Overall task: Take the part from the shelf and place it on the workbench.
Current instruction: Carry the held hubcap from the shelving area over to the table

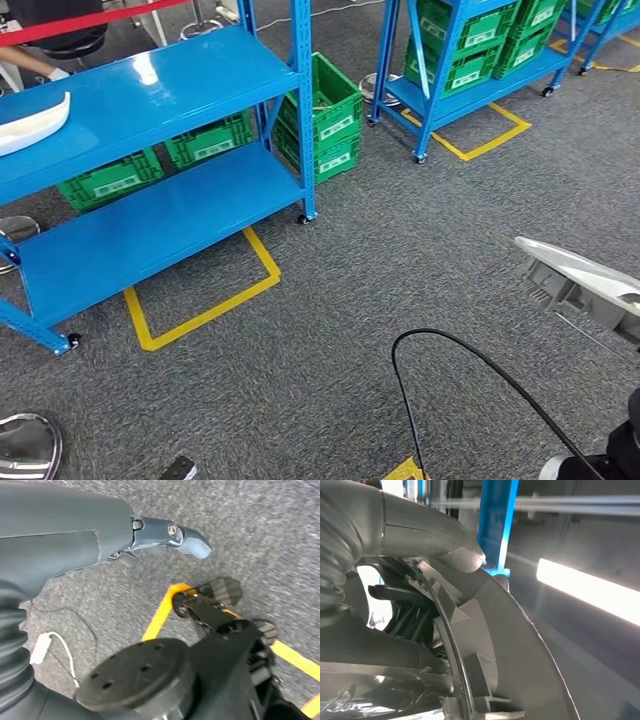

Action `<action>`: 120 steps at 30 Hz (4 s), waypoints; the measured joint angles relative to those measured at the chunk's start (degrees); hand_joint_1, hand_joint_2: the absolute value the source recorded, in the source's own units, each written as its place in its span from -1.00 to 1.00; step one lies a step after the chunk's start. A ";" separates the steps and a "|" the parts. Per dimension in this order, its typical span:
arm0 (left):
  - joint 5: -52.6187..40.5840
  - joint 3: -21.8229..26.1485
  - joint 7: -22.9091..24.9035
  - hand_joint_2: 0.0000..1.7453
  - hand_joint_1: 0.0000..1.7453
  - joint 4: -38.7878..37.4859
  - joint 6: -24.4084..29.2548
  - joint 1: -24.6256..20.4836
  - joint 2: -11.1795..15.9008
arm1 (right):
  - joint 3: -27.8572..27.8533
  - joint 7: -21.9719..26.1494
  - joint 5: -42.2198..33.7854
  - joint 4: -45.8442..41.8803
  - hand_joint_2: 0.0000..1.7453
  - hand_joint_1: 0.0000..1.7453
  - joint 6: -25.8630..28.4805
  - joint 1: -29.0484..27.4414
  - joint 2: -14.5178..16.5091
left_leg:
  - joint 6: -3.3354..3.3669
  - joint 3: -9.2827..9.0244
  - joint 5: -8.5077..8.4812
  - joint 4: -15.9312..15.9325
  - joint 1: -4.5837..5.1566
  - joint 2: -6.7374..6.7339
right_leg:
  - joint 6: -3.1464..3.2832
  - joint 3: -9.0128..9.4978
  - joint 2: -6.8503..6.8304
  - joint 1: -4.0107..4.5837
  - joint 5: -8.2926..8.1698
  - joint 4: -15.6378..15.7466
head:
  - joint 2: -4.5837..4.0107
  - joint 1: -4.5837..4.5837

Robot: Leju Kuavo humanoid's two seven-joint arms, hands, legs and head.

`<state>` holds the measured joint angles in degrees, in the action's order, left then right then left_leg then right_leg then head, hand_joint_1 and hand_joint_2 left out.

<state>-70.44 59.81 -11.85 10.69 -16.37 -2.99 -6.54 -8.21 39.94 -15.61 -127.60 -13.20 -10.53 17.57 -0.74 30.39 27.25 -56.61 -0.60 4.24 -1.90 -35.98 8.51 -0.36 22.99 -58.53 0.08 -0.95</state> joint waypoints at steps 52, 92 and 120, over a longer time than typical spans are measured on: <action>1.02 4.59 1.89 1.00 -1.00 0.02 -3.20 1.42 -0.35 | 1.94 -0.03 -9.54 10.73 1.00 1.00 -0.22 2.08 -0.79 | -1.45 3.01 4.51 -6.88 0.32 -5.89 | 1.46 1.67 -8.54 0.21 1.66 0.12 | -0.01 1.40; -0.80 6.87 0.37 1.00 -1.00 0.07 -3.15 2.54 0.21 | -7.50 -0.04 -7.52 4.10 1.00 1.00 -2.70 -1.41 0.68 | -1.05 2.02 -0.39 -1.65 -0.28 0.53 | 0.49 0.12 -0.76 -0.01 1.04 -0.82 | -0.01 1.04; -3.64 7.26 0.58 1.00 -1.00 0.07 -3.03 2.40 0.56 | -2.34 -0.01 19.93 -5.33 1.00 1.00 34.26 1.72 -3.28 | -0.73 5.83 1.13 -8.91 0.41 -2.05 | 1.38 0.46 -2.95 -0.04 1.75 -1.42 | -0.01 0.80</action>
<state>-74.08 67.07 -11.26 10.75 -19.39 -0.59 -5.98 -10.55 39.93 4.32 -132.93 21.06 -8.82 14.30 -1.46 36.22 28.38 -65.51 -0.19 2.19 -0.52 -35.53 5.56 -0.40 24.73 -59.95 0.07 -0.15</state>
